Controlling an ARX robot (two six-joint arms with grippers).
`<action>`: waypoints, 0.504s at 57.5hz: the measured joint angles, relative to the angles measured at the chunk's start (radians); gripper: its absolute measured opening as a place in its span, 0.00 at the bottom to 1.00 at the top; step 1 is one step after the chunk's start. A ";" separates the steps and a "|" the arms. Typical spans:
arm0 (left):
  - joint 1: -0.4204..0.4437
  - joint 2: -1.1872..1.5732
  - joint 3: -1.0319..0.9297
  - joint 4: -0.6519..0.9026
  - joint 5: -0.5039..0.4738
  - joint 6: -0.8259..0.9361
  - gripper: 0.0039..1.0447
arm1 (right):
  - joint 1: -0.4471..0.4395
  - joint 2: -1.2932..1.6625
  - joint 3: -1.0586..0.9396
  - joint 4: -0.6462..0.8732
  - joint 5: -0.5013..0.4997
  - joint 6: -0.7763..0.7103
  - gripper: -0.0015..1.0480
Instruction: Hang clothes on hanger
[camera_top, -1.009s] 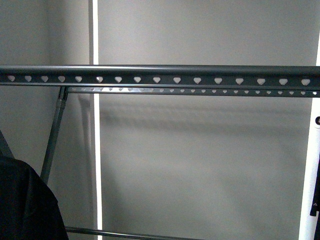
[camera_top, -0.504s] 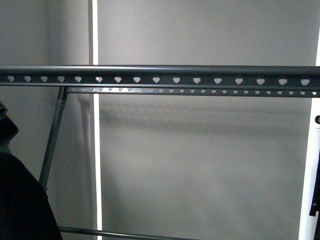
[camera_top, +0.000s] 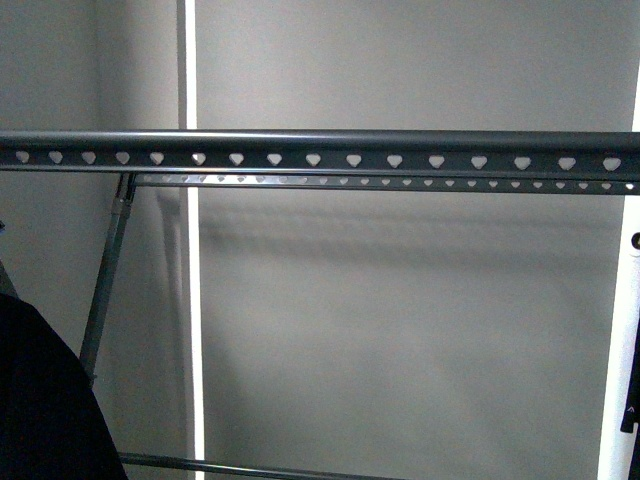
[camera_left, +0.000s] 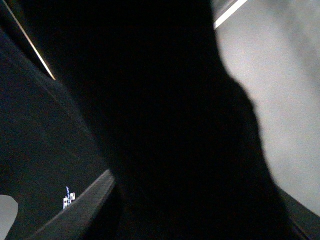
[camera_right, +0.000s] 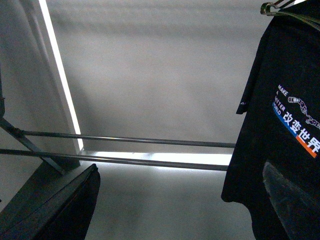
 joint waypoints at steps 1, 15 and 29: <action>-0.001 -0.001 -0.002 0.000 0.001 0.003 0.55 | 0.000 0.000 0.000 0.000 0.000 0.000 0.93; -0.029 -0.061 -0.104 -0.006 0.041 0.037 0.23 | 0.000 0.000 0.000 0.000 0.000 0.000 0.93; -0.075 -0.219 -0.253 -0.031 0.186 0.212 0.11 | 0.000 0.000 0.000 0.000 0.000 0.000 0.93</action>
